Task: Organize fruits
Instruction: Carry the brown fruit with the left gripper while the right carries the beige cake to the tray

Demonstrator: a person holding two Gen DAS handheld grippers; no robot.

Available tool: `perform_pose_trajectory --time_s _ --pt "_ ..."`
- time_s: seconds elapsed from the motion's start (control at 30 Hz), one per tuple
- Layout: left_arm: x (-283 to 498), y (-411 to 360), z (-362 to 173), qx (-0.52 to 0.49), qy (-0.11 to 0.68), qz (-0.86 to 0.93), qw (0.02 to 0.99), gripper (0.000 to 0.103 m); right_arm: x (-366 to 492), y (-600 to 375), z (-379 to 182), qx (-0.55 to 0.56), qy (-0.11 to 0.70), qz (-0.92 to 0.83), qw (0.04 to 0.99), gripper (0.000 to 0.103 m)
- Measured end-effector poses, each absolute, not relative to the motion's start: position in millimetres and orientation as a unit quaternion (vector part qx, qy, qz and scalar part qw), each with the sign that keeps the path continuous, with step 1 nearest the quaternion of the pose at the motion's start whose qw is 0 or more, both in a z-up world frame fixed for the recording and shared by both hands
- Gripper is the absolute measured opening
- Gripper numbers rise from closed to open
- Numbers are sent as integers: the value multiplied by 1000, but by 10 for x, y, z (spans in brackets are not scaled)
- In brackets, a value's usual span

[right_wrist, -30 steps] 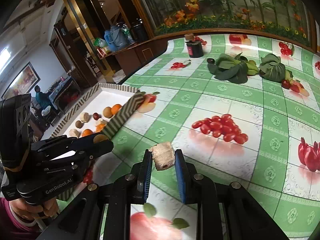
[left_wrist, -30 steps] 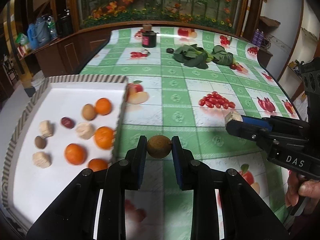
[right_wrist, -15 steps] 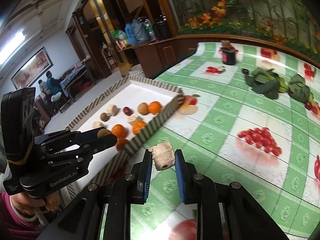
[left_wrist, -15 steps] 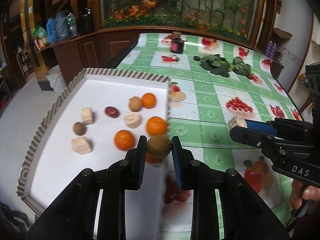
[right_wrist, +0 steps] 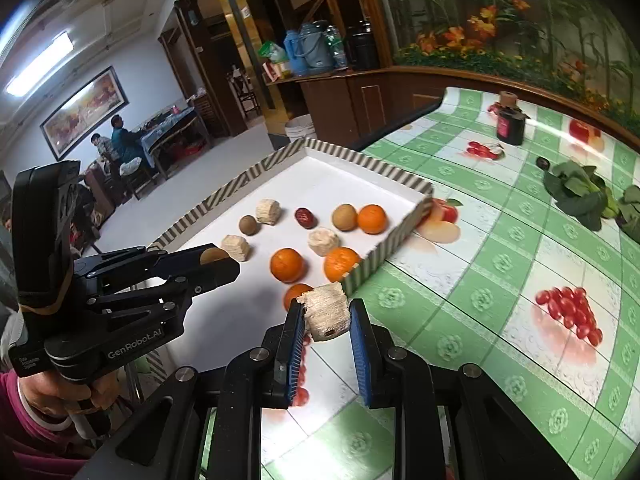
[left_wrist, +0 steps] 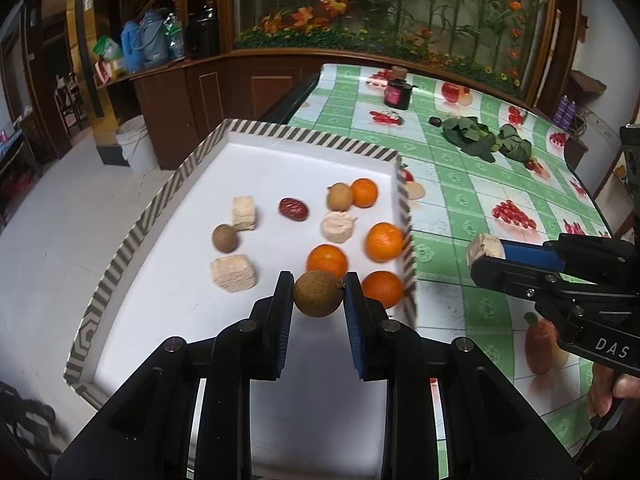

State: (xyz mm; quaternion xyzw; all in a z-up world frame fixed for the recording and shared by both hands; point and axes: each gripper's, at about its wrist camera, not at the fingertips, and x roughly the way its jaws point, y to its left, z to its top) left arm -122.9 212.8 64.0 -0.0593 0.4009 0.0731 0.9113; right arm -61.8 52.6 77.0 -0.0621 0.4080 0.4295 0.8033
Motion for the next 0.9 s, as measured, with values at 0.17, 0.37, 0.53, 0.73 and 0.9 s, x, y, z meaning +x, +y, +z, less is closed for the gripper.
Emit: perform_pose_trajectory --time_s 0.17,0.37,0.53,0.73,0.9 --pt "-1288 2279 609 -66 404 85 909 24 -646 681 766 -72 408 439 797 22" --pt "-1327 2409 569 -73 409 91 905 24 -674 860 730 -87 412 450 788 22" --pt "-1362 2518 534 -79 413 98 902 24 -712 991 707 -97 414 458 780 22" --pt "-1366 2637 473 -91 421 104 896 24 -748 1092 681 -103 416 466 774 22" --pt "-1372 2695 419 -95 429 107 892 24 -766 1196 623 -113 421 474 765 22"
